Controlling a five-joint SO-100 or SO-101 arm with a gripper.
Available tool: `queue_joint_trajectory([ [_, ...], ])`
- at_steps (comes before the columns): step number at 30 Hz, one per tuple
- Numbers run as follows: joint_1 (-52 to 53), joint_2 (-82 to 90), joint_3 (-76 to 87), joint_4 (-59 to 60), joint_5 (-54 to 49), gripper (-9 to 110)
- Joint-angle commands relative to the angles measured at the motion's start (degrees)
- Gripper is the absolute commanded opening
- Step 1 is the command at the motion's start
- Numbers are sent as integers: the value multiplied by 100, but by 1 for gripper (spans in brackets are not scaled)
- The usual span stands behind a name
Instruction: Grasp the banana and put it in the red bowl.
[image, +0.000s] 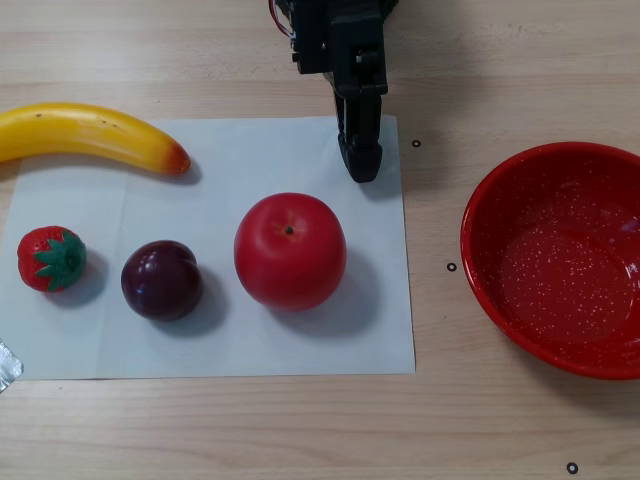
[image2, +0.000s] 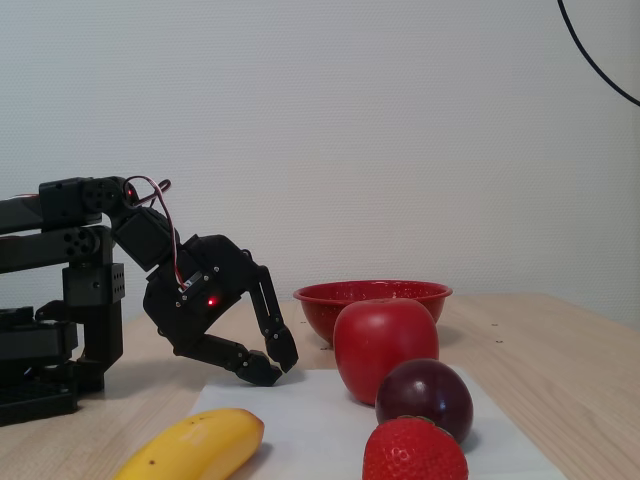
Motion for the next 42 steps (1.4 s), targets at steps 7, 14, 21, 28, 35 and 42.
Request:
queue_joint_trajectory([
  [7, 70, -53, 18, 26, 62, 0],
  [14, 70, -53, 18, 26, 62, 0],
  [21, 70, -53, 18, 26, 79, 0],
  [28, 105, -53, 18, 18, 281, 0],
  [35, -9, -202, -229, 53, 439, 0],
  [42, -167, -659, -1002, 624, 510, 0],
])
